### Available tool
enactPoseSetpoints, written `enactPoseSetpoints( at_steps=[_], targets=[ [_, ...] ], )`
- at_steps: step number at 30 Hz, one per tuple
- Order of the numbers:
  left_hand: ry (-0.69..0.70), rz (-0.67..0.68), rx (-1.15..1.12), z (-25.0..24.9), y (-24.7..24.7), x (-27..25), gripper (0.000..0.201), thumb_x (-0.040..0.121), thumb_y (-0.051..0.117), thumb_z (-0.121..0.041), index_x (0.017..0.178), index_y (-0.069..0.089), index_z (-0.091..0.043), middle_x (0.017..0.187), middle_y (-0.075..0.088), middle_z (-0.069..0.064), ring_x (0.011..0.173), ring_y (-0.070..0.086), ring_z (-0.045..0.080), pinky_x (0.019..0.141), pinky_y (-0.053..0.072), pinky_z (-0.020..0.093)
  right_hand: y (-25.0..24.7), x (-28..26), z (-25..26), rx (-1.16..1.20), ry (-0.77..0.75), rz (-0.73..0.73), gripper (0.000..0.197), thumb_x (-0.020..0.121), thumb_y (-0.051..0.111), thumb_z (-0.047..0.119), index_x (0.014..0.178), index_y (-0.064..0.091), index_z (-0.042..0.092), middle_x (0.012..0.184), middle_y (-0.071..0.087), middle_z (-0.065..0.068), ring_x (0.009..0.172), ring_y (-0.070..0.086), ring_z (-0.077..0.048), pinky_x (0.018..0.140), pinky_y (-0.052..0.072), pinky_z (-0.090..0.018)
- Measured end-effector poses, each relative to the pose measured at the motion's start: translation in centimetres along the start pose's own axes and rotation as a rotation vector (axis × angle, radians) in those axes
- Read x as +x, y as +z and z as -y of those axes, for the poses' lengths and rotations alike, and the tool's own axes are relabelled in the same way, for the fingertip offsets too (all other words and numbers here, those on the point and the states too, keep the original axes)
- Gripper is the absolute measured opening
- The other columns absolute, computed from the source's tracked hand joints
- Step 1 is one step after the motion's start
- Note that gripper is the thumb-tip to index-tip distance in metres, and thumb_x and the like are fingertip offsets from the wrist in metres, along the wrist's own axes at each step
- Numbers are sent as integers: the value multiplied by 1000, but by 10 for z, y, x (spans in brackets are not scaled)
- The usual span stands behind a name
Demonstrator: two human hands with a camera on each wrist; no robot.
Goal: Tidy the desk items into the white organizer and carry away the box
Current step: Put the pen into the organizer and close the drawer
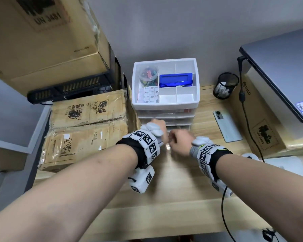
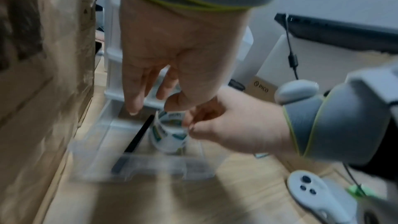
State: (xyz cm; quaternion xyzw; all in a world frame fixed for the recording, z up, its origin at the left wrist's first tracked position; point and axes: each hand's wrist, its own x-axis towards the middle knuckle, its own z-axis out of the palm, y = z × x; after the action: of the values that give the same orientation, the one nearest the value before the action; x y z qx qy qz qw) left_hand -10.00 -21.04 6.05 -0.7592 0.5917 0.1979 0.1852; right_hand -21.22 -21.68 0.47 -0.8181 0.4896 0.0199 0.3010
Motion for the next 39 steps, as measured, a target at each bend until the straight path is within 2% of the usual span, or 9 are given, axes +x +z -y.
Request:
enactPoseSetpoints(
  at_steps=[4,7,10,13,17,24,28,33,39],
  targets=[
    [7,-164,-179,21,-60,-24,40,91,57,-18,60,32,-19,61,35,-1,67,44,18,45,24,21,3,-9,18,38,51,210,11,85,59,23,78,64,16,82,66,-5,79,61,-22,74,41,-23],
    [-28,-249,-235,43,-96,-34,36,89,56,-25,61,36,-17,63,39,0,70,48,19,46,27,21,18,-4,19,103,171,366,21,83,64,29,94,72,13,97,73,-6,84,65,-15,88,46,-23],
    [-89,-365,-230,60,-109,-33,36,97,48,-22,63,43,-12,65,45,-1,56,45,14,47,30,20,24,-2,20,94,235,434,33,82,64,36,103,70,10,109,71,-7,101,65,-24,94,52,-32],
    [-190,-374,-224,82,-113,-25,25,100,45,-26,99,60,-5,99,66,8,86,63,24,66,40,29,38,0,21,78,262,463,37,82,63,36,109,65,10,112,67,-7,105,63,-26,95,51,-33],
    [-251,-363,-243,94,-100,-11,36,101,47,-28,126,47,-2,120,63,14,107,63,29,74,37,33,50,2,20,55,273,413,31,80,63,35,102,63,13,107,66,-6,100,63,-25,89,51,-31],
    [-129,-375,-293,95,-88,3,24,97,50,-15,111,64,-1,88,53,10,78,47,23,70,38,29,41,16,17,85,272,251,65,79,62,29,140,47,17,134,60,-6,118,58,-27,101,48,-34],
    [-121,-393,-301,95,-87,4,19,96,51,-15,100,64,-3,89,58,13,76,47,24,69,38,29,33,31,20,94,252,209,54,79,63,28,130,49,17,123,63,-8,107,61,-29,93,51,-33],
    [-138,-383,-233,91,-88,4,26,97,49,-15,71,47,-10,66,46,2,71,52,22,59,37,30,26,44,23,82,256,176,29,79,63,25,101,47,18,97,62,-6,85,58,-26,70,42,-27],
    [-166,-371,-307,87,-89,6,36,93,53,-14,61,36,-16,75,54,6,66,51,24,59,37,30,35,48,21,146,336,131,36,73,66,31,103,52,16,100,64,-6,89,59,-27,74,47,-28]
  ],
)
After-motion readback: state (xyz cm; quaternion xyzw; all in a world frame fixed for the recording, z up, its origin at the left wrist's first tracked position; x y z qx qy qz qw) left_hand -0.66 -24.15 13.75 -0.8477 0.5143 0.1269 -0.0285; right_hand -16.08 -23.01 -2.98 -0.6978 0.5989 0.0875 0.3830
